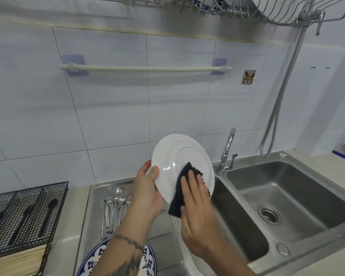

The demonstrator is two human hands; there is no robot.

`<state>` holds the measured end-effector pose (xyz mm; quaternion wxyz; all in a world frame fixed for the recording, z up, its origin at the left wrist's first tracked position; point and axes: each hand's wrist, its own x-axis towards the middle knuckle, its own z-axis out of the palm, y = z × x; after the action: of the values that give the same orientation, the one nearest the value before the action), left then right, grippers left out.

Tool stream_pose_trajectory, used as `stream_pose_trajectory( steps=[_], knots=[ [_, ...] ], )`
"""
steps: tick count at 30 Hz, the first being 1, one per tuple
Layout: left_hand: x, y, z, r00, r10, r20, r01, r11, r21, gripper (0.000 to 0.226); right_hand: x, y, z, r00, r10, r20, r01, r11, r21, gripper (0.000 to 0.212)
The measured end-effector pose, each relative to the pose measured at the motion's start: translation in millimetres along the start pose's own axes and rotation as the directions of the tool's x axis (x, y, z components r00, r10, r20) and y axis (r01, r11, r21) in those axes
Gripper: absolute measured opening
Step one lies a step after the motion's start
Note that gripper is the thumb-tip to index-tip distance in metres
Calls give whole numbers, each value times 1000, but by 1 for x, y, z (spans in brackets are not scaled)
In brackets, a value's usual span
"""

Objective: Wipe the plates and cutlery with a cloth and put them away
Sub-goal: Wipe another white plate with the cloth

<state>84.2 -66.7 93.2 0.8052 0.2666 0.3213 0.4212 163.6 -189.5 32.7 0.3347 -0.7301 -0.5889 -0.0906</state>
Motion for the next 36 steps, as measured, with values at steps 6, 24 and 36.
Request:
stream_pose_trajectory(
  steps=[6, 24, 36],
  knots=[
    [-5, 2, -7, 995, -27, 97, 16, 994, 112, 30, 23, -2, -14, 988, -108, 108, 119, 988, -103, 70],
    [-2, -8, -16, 997, 22, 76, -37, 979, 203, 19, 78, 35, -18, 999, 3, 51, -6, 999, 49, 58],
    [6, -8, -19, 999, -16, -30, 14, 998, -66, 27, -3, 36, 11, 938, 343, -54, -308, 894, 324, 53]
  ],
)
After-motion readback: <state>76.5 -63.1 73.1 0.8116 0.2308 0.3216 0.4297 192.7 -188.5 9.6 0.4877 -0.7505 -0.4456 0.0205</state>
